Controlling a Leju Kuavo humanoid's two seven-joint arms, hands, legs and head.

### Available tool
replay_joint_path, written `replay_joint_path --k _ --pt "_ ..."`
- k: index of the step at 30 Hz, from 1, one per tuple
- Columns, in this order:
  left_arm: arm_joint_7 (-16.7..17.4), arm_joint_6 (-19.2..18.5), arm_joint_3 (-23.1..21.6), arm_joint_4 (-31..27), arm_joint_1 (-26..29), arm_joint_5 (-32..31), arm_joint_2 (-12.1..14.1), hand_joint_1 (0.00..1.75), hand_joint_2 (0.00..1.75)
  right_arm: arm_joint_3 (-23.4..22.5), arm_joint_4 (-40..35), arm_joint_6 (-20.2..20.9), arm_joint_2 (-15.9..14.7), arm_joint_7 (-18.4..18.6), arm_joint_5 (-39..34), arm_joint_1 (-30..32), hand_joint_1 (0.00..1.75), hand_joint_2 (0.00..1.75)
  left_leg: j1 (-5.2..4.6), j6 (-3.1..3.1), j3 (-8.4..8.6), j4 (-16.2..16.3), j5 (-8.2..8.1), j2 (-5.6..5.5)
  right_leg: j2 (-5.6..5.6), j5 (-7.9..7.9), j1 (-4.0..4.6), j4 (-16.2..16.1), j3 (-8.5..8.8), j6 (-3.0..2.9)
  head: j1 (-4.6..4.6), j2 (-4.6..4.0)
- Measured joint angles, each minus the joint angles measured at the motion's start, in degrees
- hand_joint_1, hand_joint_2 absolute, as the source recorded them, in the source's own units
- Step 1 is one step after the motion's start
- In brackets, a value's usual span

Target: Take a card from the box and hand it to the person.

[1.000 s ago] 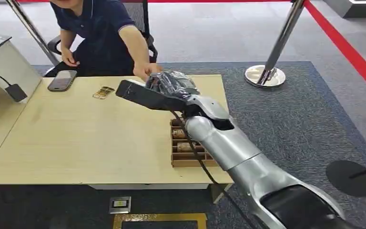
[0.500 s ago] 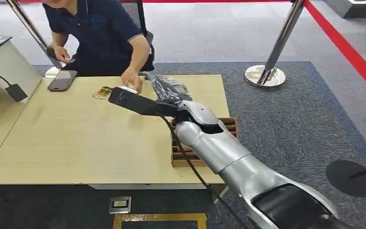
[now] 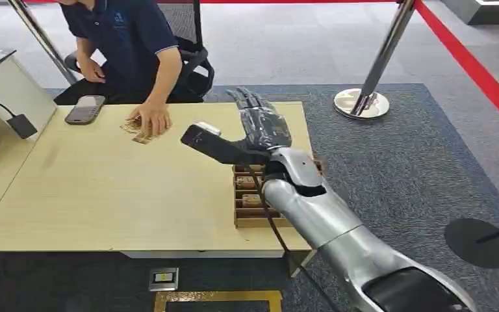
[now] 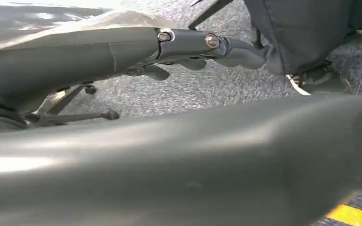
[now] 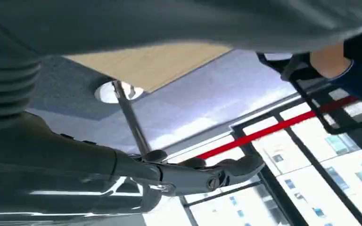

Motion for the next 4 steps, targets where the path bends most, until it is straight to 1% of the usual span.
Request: replay_joint_path --k 2,4 --pt "0.2 0.0 0.3 0.0 0.0 0.1 0.0 0.0 0.0 -1.6 -6.0 -3.2 -2.3 1.2 2.2 4.9 0.0 0.0 0.0 0.02 -0.02 0.0 -0.02 -0.01 0.0 -0.01 0.0 0.0 0.02 0.01 -0.02 0.0" --pt "0.4 0.0 0.5 0.0 0.2 0.0 0.0 0.0 0.0 -5.1 -14.1 -7.1 -5.2 1.3 4.4 11.5 0.0 0.0 0.0 0.06 -0.05 0.0 -0.05 -0.08 0.0 -0.02 0.0 -0.1 0.03 0.03 0.0 0.0"
